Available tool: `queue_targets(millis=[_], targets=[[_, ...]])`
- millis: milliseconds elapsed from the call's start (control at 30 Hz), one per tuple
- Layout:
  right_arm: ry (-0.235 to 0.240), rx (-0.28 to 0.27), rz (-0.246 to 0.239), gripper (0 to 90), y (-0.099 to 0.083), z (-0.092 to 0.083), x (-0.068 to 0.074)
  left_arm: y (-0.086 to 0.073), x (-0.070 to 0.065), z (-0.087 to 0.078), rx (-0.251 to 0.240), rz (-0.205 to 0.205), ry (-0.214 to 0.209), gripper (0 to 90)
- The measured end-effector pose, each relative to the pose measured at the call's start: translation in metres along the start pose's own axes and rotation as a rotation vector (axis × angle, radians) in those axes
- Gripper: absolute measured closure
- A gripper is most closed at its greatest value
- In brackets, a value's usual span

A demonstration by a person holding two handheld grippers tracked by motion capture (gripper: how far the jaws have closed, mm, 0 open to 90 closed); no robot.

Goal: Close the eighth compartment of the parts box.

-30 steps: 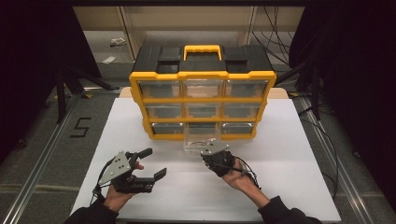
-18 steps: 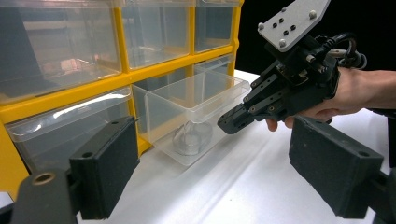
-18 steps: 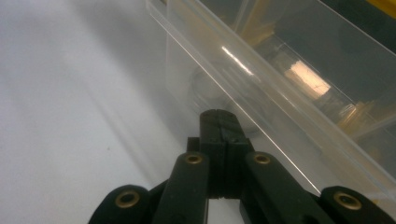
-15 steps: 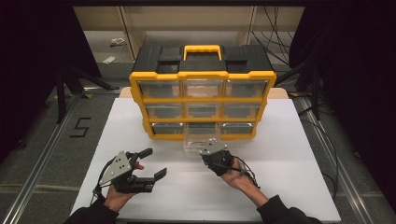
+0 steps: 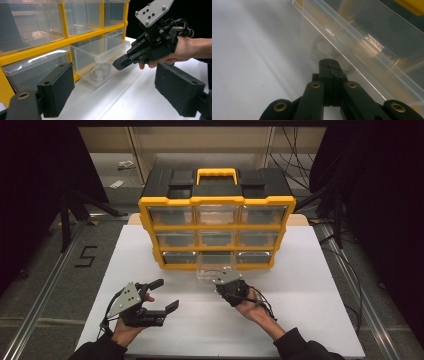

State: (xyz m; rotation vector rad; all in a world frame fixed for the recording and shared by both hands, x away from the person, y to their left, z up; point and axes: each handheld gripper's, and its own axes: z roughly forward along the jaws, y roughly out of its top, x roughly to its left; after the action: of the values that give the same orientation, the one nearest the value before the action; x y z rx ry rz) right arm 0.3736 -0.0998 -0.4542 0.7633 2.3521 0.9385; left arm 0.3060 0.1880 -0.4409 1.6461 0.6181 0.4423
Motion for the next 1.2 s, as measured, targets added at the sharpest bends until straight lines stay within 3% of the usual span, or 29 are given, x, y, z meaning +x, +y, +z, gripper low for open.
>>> queue_targets(millis=[433, 1200], targets=[[-0.037, -0.016, 0.008, 90.0, 0.001, 0.007, -0.008, 0.0, 0.0, 0.001, 0.002, 0.0, 0.0, 15.6], [-0.059, -0.03, 0.007, 90.0, 0.006, 0.018, -0.016, 0.0, 0.0, 0.0, 0.001, 0.005, -0.002, 15.7]])
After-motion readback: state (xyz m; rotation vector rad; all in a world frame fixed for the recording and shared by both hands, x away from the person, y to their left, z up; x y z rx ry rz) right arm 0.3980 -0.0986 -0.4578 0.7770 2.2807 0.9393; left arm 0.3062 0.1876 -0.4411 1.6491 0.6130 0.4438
